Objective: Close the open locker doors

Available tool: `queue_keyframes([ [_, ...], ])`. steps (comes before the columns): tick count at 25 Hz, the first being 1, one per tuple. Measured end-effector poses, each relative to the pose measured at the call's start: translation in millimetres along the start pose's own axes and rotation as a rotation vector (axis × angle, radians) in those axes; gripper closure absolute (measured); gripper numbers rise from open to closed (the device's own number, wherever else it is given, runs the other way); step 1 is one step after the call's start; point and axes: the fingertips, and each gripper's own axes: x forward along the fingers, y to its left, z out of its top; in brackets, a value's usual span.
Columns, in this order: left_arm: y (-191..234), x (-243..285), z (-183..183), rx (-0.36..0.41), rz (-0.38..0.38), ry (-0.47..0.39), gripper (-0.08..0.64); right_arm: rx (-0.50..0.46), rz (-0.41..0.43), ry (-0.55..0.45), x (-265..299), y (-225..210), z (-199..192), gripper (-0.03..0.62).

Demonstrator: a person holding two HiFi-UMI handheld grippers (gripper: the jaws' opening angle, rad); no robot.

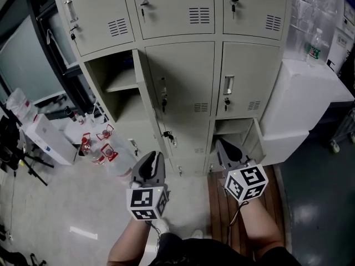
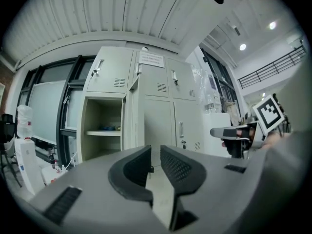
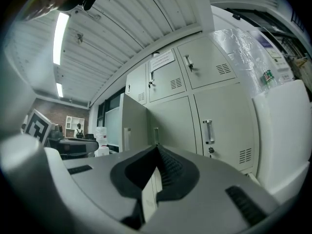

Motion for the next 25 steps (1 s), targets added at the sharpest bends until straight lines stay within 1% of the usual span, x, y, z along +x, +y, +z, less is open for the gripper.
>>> queue_keyframes([
  [2,4,6,3,-0.003,0.014,-0.009,0.483,-0.004,0.001,0.003,2,-2,0,0.592],
  [7,17,24,5,-0.009,0.044,-0.027,0.391,-0.008,-0.008,0.004,9,-4,-3,0.592],
  [12,30,41,6,-0.031,0.058,-0.026,0.331,-0.009,-0.027,0.018,14,-6,-7,0.592],
  [16,37,57,11,-0.014,0.052,-0.036,0.321,-0.01,-0.05,0.009,20,-10,-5,0.592],
  [25,45,91,16,0.019,-0.002,-0.035,0.318,0.015,-0.11,0.022,41,-17,-11,0.592],
])
